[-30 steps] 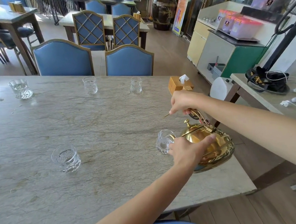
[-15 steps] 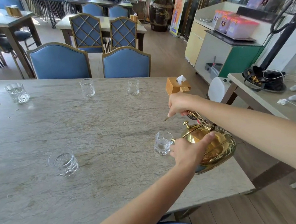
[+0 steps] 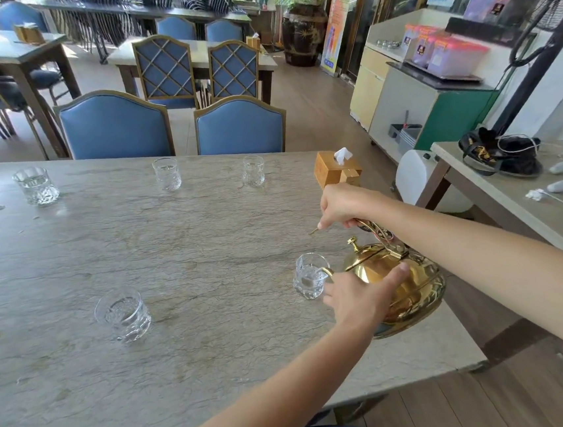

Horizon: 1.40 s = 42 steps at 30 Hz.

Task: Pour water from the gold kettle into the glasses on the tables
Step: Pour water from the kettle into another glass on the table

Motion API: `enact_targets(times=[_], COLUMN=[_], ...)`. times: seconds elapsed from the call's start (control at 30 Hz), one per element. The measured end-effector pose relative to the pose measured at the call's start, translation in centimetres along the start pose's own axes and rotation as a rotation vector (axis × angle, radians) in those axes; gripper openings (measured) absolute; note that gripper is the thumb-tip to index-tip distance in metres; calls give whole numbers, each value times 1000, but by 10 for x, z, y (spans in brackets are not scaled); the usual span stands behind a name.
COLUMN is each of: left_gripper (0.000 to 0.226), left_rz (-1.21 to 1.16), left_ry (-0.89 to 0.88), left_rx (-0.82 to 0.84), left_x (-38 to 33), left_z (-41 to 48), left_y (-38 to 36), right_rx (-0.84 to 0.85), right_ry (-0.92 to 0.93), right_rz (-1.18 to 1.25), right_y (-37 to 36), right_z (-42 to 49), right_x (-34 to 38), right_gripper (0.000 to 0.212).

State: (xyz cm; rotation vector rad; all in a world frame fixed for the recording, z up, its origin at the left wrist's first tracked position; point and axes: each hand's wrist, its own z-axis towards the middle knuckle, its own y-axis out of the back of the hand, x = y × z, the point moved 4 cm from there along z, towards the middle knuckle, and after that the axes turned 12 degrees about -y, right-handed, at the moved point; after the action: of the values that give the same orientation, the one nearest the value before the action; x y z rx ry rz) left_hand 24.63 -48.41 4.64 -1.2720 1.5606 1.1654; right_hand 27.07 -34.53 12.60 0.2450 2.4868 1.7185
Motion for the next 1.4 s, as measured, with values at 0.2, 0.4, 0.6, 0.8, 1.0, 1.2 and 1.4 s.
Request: enact_targets(times=[0.2, 0.4, 0.6, 0.8, 1.0, 1.2, 1.4], left_gripper=[103, 104, 117, 117, 109, 113, 113], left_rz=[162, 292, 412, 547, 684, 733, 706], left_ry=[-113, -287, -415, -449, -479, -453, -453], left_rx=[28, 41, -2, -24, -57, -47, -31], left_x=[10, 17, 24, 26, 31, 56, 81], left_z=[-16, -35, -36, 5, 71, 136, 180], left_y=[0, 15, 80, 174, 260, 324, 363], right_rx=[3, 129, 333, 384, 386, 374, 358], right_ry=[25, -11, 75, 193, 227, 145, 86], right_rz=[178, 329, 549, 743, 895, 988, 1018], right_y=[-3, 9, 22, 21, 11, -9, -28], right_z=[-16, -47, -67, -60, -34, 0, 29], right_x=[-25, -38, -2, 76, 162, 235, 283], right_gripper=[25, 34, 19, 10, 12, 19, 23])
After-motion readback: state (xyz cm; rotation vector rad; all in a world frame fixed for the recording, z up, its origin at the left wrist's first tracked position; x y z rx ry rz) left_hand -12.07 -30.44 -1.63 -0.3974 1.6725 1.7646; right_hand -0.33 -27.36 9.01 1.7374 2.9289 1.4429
